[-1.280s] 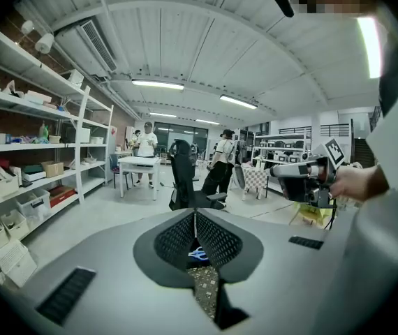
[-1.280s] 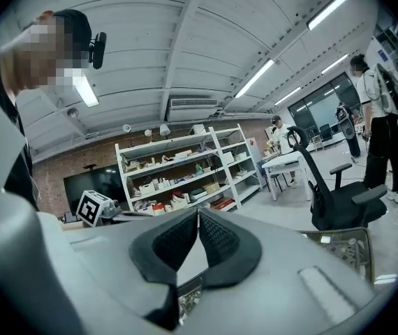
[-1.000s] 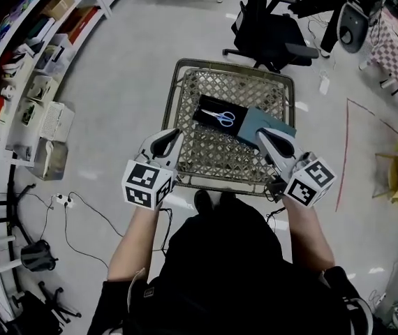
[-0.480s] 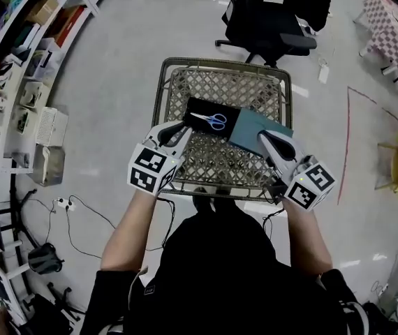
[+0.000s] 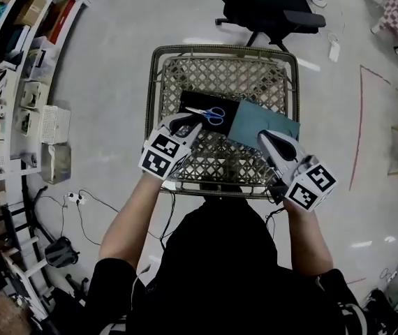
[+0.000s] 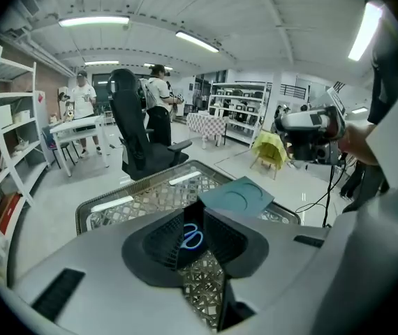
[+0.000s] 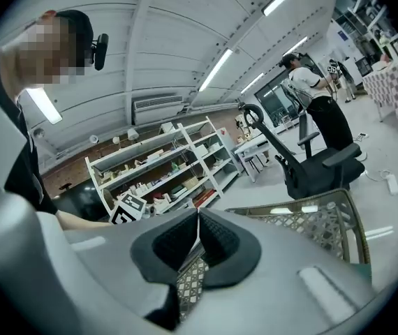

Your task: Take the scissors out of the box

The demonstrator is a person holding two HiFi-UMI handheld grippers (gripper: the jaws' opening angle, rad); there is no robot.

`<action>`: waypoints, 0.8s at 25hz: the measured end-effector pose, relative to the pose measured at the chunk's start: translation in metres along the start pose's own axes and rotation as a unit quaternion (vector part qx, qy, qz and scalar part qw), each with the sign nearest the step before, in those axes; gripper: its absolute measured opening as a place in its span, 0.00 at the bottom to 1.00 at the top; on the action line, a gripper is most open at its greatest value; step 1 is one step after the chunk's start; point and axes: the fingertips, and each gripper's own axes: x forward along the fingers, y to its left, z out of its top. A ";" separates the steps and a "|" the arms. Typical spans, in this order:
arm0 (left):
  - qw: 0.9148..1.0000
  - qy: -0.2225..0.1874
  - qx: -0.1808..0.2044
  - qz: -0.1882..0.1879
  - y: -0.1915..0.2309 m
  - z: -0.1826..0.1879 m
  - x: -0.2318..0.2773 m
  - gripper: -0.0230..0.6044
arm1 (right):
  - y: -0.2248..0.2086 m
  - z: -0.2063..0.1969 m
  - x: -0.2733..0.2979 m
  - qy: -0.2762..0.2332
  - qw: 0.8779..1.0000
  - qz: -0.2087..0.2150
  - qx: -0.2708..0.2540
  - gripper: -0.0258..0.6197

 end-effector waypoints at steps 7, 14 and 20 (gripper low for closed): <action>0.996 0.076 0.045 -0.026 0.008 -0.028 0.049 0.21 | -0.029 -0.013 0.008 0.009 1.000 -0.013 0.026 0.07; 0.983 0.121 0.114 -0.073 0.005 -0.050 0.099 0.23 | -0.048 -0.024 0.019 0.021 0.999 -0.015 0.044 0.07; 0.967 0.167 0.160 -0.102 0.002 -0.069 0.128 0.23 | -0.063 -0.027 0.022 0.030 0.998 -0.027 0.057 0.07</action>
